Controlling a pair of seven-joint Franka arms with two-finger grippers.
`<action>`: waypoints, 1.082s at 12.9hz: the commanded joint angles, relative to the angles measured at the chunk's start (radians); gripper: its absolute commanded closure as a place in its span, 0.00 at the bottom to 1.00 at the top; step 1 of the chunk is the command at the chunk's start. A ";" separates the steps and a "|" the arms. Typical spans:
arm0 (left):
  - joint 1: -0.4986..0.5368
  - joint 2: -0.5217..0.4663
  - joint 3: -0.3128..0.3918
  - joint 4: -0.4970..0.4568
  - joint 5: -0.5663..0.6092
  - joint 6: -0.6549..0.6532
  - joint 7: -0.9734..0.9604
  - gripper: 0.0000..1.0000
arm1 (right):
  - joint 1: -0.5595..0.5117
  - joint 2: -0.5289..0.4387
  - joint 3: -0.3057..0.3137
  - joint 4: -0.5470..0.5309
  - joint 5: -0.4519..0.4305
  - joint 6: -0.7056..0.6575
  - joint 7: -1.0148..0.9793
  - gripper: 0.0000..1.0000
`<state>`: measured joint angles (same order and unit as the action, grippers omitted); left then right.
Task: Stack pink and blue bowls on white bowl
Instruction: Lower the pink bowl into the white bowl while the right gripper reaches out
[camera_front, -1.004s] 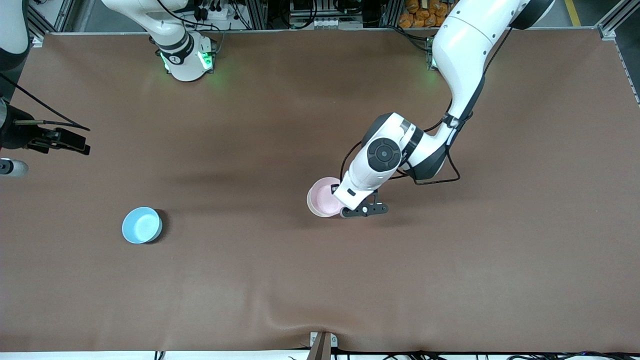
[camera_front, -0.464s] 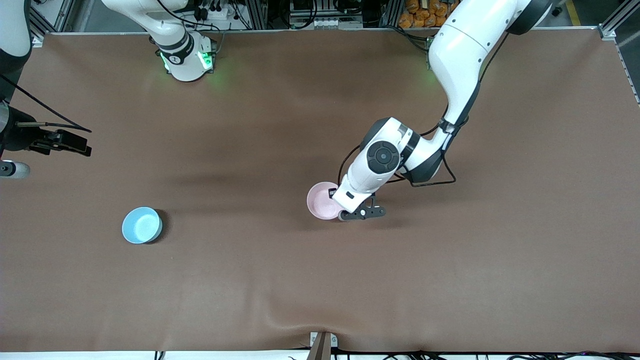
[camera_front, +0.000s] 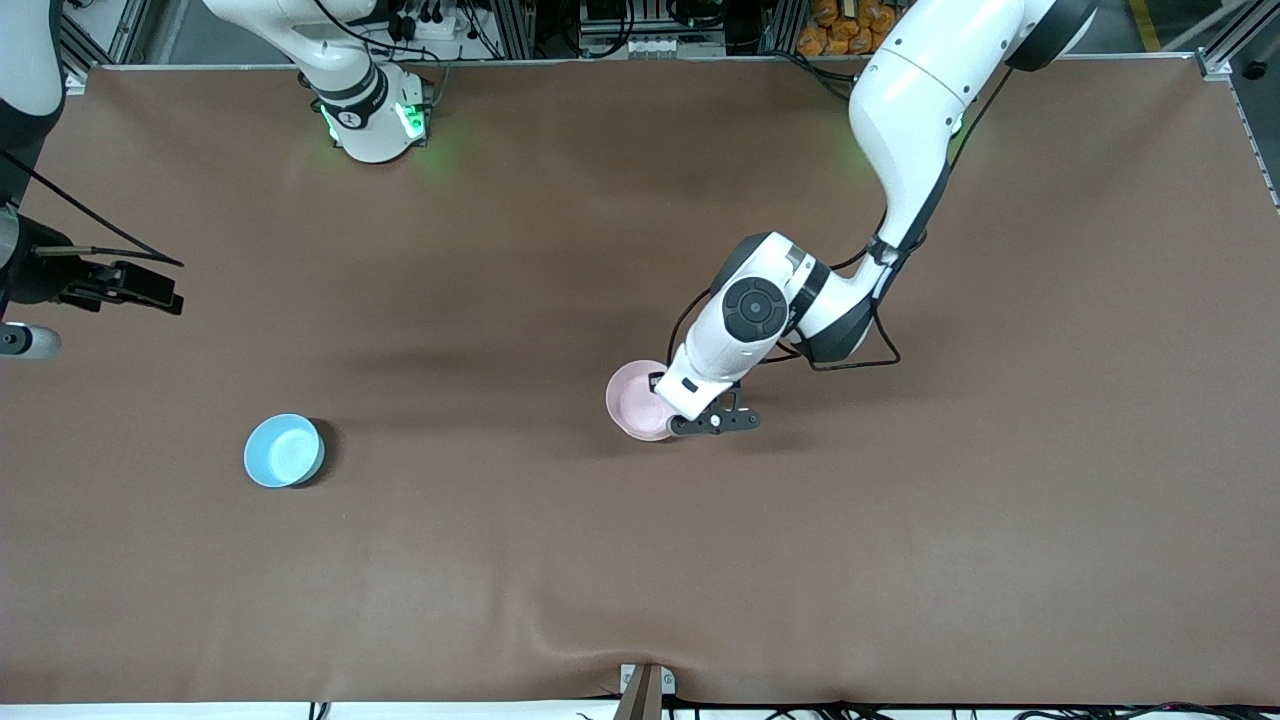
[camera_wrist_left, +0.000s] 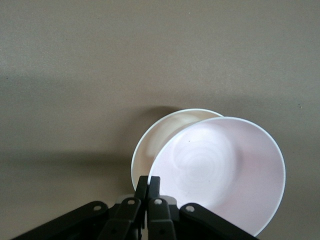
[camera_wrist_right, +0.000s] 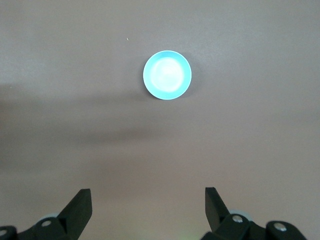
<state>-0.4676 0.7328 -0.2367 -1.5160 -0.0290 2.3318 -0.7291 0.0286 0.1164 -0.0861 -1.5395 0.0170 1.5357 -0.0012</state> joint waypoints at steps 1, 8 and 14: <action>-0.005 0.010 0.011 0.014 -0.006 0.001 0.007 1.00 | 0.001 0.011 0.002 0.010 -0.014 0.007 0.012 0.00; -0.006 0.026 0.013 0.010 0.001 0.012 0.007 1.00 | 0.014 0.011 0.002 0.013 -0.002 0.017 0.012 0.00; -0.008 0.037 0.013 0.013 -0.002 0.018 -0.010 0.01 | 0.017 0.048 0.002 0.013 -0.002 0.064 0.012 0.00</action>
<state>-0.4681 0.7634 -0.2279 -1.5188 -0.0290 2.3430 -0.7277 0.0416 0.1344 -0.0845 -1.5395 0.0175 1.5840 -0.0012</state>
